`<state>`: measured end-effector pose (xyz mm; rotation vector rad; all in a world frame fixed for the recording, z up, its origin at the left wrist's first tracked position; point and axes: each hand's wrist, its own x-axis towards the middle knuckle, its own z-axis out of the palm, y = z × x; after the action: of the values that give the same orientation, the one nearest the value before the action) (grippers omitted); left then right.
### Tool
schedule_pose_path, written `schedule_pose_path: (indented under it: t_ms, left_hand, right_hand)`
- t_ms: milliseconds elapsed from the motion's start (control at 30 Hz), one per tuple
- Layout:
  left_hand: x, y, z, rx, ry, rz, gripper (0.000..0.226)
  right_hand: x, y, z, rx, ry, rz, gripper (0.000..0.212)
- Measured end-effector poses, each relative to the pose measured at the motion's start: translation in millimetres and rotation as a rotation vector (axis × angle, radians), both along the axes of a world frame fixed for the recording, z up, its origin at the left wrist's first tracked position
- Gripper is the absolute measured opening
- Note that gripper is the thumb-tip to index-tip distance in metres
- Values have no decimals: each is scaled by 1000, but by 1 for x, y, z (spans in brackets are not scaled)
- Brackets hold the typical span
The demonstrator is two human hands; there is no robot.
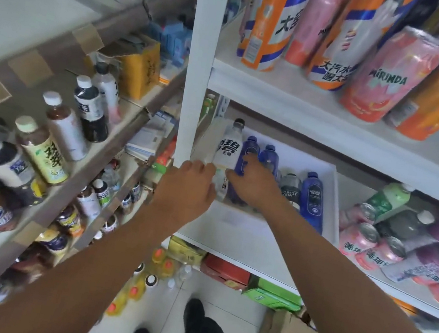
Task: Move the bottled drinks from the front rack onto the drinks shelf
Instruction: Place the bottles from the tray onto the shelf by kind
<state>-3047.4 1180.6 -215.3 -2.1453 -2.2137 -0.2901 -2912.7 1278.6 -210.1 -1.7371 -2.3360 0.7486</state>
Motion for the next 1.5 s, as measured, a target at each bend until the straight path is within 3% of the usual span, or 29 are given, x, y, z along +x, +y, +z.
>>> schedule_pose_path:
  t_ms: [333, 700, 933, 1100, 1200, 1500]
  left_hand:
    - [1, 38, -21, 68, -110, 85, 32]
    - [-4, 40, -41, 69, -162, 153, 33]
    - [-10, 33, -37, 78, -129, 185, 33]
    - [-8, 29, -36, 69, -106, 170, 32]
    - [-7, 24, -37, 63, -90, 151, 31]
    - [-5, 5, -34, 40, -131, 99, 31]
  right_hand:
    - [-33, 72, -39, 67, -15, -81, 75]
    - [-52, 86, -45, -97, -227, -55, 115]
    - [-55, 77, -49, -75, 23, -166, 121]
    - [-46, 53, -62, 82, 384, -189, 109]
    - [-41, 42, -62, 27, 543, -174, 105]
    - [-26, 20, -51, 79, 755, -291, 96]
